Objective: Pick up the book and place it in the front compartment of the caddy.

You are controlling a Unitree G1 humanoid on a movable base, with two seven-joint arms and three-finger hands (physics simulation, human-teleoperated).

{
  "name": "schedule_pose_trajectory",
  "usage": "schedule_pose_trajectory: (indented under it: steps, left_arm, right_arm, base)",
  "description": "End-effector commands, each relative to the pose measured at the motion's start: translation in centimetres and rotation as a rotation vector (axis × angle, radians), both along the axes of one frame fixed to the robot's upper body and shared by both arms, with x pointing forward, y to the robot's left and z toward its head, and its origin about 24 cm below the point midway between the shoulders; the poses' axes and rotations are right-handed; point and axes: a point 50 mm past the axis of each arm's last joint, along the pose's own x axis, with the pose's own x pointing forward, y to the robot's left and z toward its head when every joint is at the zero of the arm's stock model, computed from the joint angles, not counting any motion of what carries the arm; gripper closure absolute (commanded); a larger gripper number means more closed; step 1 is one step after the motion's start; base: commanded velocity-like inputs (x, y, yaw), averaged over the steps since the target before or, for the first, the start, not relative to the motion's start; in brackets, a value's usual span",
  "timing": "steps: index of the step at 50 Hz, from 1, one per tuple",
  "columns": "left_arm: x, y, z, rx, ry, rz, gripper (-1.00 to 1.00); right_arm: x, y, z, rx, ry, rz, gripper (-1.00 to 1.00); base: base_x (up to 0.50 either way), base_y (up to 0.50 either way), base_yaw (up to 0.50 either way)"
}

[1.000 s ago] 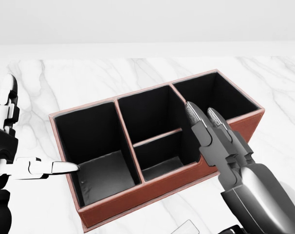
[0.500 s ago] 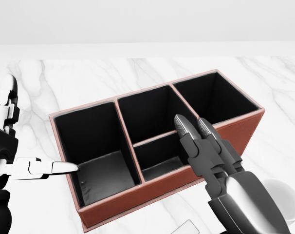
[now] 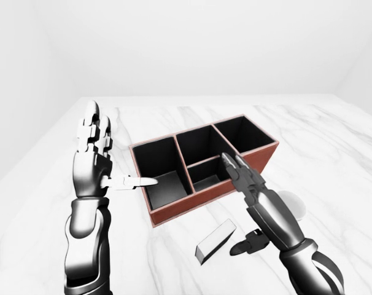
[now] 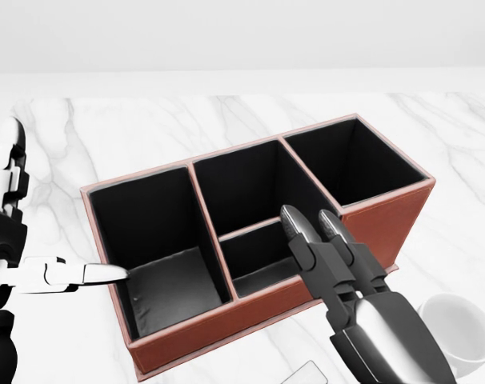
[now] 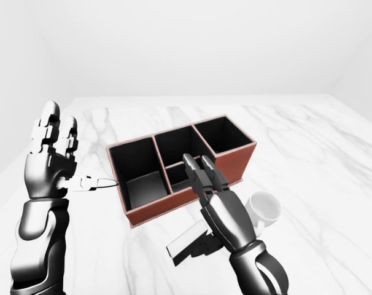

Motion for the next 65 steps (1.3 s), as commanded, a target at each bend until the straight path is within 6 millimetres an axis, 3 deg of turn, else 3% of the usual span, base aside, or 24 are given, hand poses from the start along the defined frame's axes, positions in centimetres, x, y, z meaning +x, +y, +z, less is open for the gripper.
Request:
schedule_pose_trajectory:
  steps: [1,65]
  left_arm:
    - [0.0,0.0,0.1,0.0,-0.006,0.0,-1.0]
    - [0.2,-0.1,-0.5,0.0,0.021,-0.003,-1.0]
  right_arm:
    - [0.2,0.1,-1.0,-0.009,0.031,-0.016,-1.0]
    - [1.1,0.9,-4.7,-0.074,0.12,-0.037,-1.0]
  base:
    - [0.0,0.0,0.0]
    - [0.0,0.0,0.0]
